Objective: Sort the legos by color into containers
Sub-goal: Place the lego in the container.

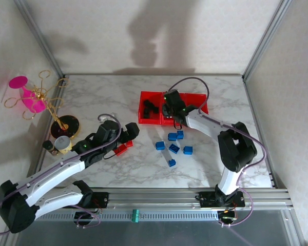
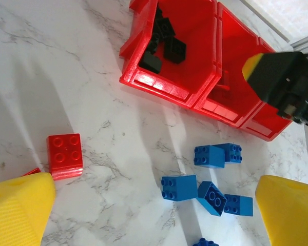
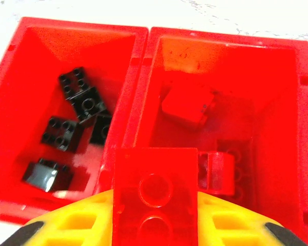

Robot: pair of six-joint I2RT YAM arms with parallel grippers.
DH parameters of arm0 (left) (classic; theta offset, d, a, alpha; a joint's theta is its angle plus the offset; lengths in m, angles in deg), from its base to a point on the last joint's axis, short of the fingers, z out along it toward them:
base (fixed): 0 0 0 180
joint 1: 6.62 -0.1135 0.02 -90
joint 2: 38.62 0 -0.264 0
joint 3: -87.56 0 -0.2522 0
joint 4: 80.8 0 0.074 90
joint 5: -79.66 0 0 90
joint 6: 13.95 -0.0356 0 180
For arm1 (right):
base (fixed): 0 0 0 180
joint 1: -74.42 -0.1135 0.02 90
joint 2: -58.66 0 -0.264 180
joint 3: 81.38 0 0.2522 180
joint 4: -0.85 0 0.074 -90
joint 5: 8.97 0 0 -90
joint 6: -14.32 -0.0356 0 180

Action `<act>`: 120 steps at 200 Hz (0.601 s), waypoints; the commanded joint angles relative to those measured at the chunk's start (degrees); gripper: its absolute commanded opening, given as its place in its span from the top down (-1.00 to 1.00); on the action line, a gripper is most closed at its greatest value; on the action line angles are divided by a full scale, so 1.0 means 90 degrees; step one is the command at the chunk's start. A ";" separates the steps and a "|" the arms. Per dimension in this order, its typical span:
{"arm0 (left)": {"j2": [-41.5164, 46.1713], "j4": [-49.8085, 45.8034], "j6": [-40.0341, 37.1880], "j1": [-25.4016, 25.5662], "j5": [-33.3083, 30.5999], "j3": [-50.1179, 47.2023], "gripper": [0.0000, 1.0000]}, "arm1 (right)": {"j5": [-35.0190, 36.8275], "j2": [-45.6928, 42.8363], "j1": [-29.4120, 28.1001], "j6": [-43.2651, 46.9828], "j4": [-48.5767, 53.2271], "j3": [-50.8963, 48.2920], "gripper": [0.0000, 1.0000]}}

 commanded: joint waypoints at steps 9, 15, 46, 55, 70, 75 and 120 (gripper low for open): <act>-0.0167 0.0219 -0.0112 0.0072 0.0072 0.0287 -0.99 | 0.0219 0.0559 0.0245 -0.0069 -0.0025 0.0493 0.48; -0.0195 0.0215 -0.0126 0.0083 0.0066 0.0306 -0.99 | 0.0194 0.0633 0.0299 -0.0079 -0.0022 0.0559 0.48; -0.0328 0.0196 -0.0197 0.0088 0.0021 0.0354 -0.99 | 0.0167 0.0922 0.0536 -0.0109 -0.0162 0.0679 0.46; -0.0371 0.0144 -0.0209 0.0085 0.0000 0.0410 -0.99 | 0.0101 0.1032 0.0610 -0.0123 -0.0154 0.0744 0.46; -0.0427 0.0115 -0.0219 0.0083 0.0030 0.0462 -0.99 | 0.0033 0.1177 0.0682 -0.0093 -0.0151 0.0854 0.39; -0.0441 0.0125 -0.0222 0.0084 0.0050 0.0473 -0.99 | 0.0020 0.1212 0.0696 -0.0067 -0.0160 0.0889 0.37; -0.0491 0.0056 -0.0282 0.0084 0.0006 0.0616 -0.99 | -0.0075 0.1065 0.0715 0.0098 -0.0118 0.1057 -0.05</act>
